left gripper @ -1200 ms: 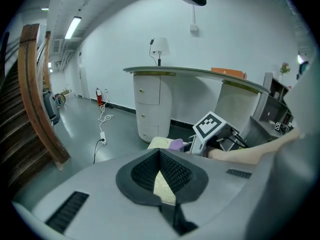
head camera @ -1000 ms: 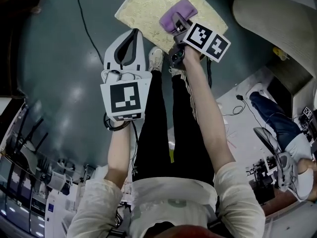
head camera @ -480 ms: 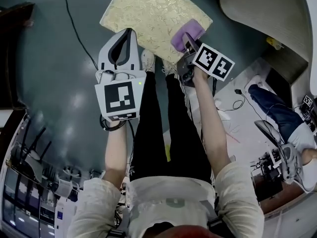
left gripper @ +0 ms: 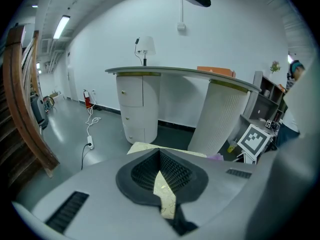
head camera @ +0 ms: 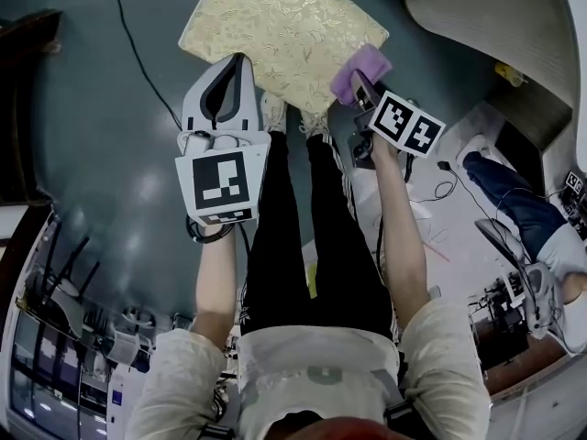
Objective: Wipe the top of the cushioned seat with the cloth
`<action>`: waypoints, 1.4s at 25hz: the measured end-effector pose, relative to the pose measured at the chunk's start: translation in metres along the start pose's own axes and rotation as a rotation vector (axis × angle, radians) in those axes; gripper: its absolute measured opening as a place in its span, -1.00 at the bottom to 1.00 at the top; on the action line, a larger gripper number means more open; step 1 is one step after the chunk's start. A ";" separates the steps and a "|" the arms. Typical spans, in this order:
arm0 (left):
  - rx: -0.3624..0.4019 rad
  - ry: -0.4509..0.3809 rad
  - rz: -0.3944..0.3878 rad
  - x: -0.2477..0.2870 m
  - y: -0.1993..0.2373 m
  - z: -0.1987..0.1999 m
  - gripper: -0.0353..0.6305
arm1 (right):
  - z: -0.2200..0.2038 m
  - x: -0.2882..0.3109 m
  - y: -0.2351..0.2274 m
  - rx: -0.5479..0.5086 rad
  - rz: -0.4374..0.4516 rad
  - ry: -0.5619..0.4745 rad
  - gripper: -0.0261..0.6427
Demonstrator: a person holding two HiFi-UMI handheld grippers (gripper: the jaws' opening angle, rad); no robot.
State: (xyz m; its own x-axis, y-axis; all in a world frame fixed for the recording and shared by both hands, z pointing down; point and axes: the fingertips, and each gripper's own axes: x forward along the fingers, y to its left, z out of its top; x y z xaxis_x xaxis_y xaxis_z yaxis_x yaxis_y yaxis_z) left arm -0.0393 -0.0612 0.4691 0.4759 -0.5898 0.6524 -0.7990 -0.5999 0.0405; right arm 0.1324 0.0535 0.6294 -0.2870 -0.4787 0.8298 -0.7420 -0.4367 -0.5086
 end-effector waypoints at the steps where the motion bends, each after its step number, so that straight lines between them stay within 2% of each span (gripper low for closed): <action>1: -0.002 -0.001 -0.002 0.001 -0.001 0.000 -0.92 | -0.001 -0.001 -0.003 -0.005 -0.006 0.004 -0.66; 10: 0.007 0.005 -0.005 0.002 -0.002 0.002 -0.92 | -0.001 -0.005 -0.011 -0.030 -0.020 0.024 -0.66; 20: 0.004 0.006 0.021 -0.003 0.011 -0.002 -0.92 | -0.001 -0.005 -0.018 -0.026 -0.090 0.022 -0.66; 30: -0.010 0.007 0.059 -0.022 0.027 -0.012 -0.92 | -0.006 -0.007 -0.028 0.011 -0.135 -0.002 -0.66; 35: -0.010 0.002 0.064 -0.032 0.027 -0.013 -0.92 | -0.004 -0.014 -0.020 0.030 -0.127 -0.022 -0.66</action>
State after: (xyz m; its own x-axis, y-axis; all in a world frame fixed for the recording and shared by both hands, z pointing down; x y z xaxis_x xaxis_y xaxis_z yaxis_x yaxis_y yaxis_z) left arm -0.0812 -0.0518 0.4598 0.4230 -0.6260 0.6551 -0.8314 -0.5557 0.0059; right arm 0.1489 0.0718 0.6288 -0.1787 -0.4347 0.8827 -0.7529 -0.5171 -0.4071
